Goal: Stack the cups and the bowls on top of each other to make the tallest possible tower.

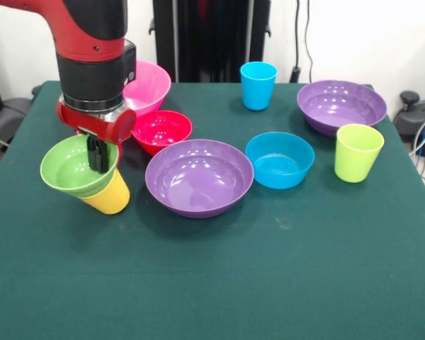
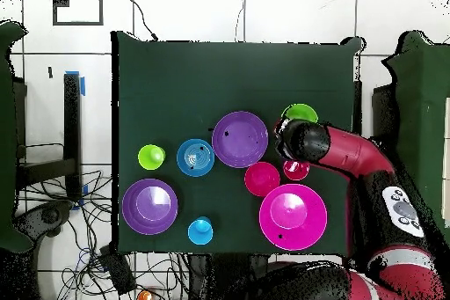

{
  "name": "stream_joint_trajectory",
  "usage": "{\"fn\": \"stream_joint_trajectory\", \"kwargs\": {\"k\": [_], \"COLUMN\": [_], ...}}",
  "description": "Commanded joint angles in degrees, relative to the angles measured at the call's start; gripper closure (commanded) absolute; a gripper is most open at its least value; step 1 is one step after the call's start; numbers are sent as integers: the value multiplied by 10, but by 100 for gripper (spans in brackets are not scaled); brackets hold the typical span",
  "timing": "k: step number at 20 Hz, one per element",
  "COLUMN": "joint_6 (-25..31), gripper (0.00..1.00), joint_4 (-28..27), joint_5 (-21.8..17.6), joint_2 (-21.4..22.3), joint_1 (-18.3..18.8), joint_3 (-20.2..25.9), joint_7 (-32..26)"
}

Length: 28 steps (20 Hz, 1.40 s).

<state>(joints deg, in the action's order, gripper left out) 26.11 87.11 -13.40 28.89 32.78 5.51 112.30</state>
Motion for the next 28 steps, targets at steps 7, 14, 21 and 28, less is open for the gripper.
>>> {"fn": "stream_joint_trajectory", "kwargs": {"k": [7, 14, 21, 28], "joint_6": [29, 78, 97, 187], "gripper": [100, 100, 100, 100], "joint_4": [4, 21, 19, 0], "joint_5": [32, 34, 26, 7], "joint_2": [-26, -22, -26, -8], "joint_1": [-3, -11, -20, -53], "joint_3": [91, 80, 67, 2], "joint_7": [8, 2, 2, 12]}}
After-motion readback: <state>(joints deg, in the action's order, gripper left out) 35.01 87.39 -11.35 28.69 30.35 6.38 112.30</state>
